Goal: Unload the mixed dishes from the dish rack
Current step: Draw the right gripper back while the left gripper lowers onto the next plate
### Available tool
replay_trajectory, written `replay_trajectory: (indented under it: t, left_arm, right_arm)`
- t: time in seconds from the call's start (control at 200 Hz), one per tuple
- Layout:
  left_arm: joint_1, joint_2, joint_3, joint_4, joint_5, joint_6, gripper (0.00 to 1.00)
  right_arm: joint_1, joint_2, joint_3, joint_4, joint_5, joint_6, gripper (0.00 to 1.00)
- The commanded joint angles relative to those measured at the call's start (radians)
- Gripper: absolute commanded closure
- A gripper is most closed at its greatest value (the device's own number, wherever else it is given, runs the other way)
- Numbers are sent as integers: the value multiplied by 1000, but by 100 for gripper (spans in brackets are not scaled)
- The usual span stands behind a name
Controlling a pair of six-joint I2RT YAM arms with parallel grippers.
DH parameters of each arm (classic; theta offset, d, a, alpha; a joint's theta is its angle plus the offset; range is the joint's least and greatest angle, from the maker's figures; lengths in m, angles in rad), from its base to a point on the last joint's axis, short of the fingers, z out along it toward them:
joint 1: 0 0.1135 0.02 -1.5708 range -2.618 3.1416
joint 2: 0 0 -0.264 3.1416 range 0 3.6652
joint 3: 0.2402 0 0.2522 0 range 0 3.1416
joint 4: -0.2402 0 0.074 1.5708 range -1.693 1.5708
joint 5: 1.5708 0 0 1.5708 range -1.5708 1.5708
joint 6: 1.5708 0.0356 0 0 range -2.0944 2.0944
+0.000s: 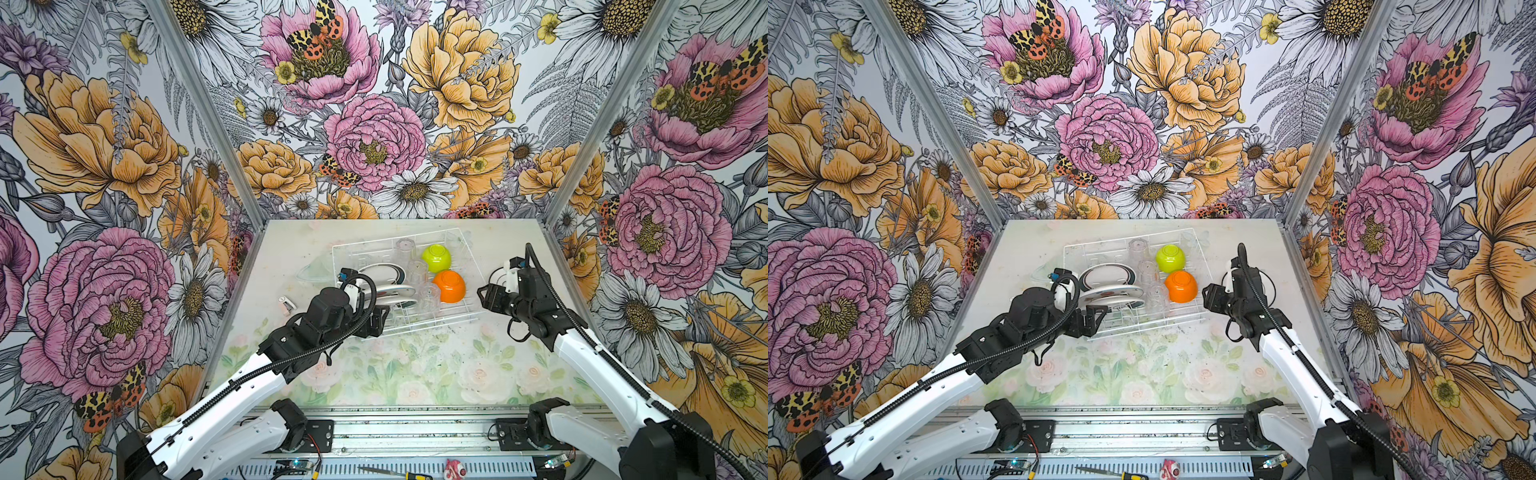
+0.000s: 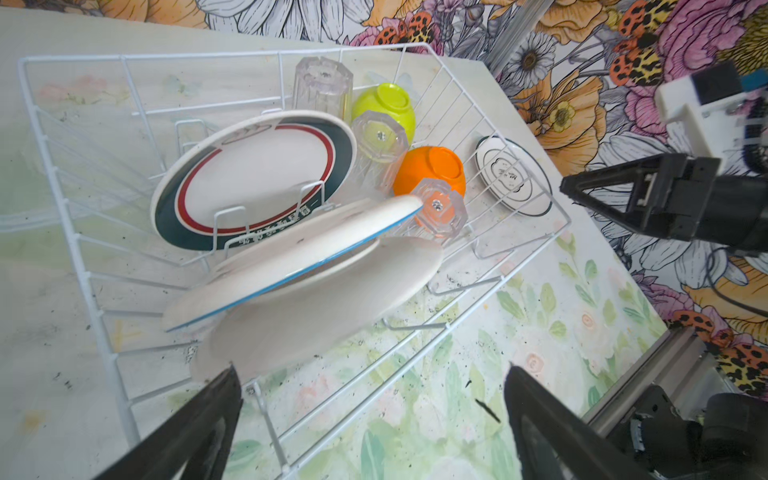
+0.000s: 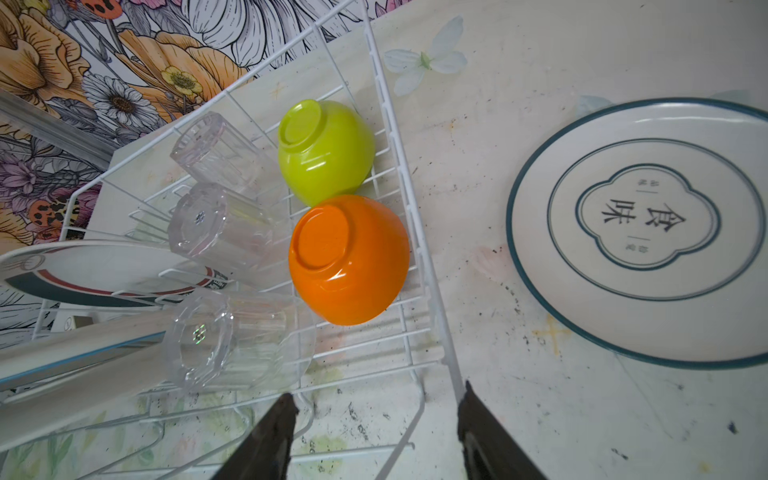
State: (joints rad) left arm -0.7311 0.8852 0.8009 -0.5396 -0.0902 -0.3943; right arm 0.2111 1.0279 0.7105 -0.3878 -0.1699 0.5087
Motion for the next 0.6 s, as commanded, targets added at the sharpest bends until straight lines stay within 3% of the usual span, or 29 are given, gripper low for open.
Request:
replay_trajectory:
  t: [0.0,0.215,0.41,0.596]
  left_arm:
    - [-7,19,36,-95,-31,14,1]
    - [-19,29,22,-97,-69,31,1]
    - [-47,47,37,-95,-111,87,1]
    - [-87,79,52,-84,-111,165,1]
  right_arm:
    - [4,-76,-29,-1,-70,31,33]
    - [7,-261,-93,-1,-198,125,25]
    - [8,-407,-169,-2,-221,184,23]
    - [8,-446,-180,-2,-251,183,23]
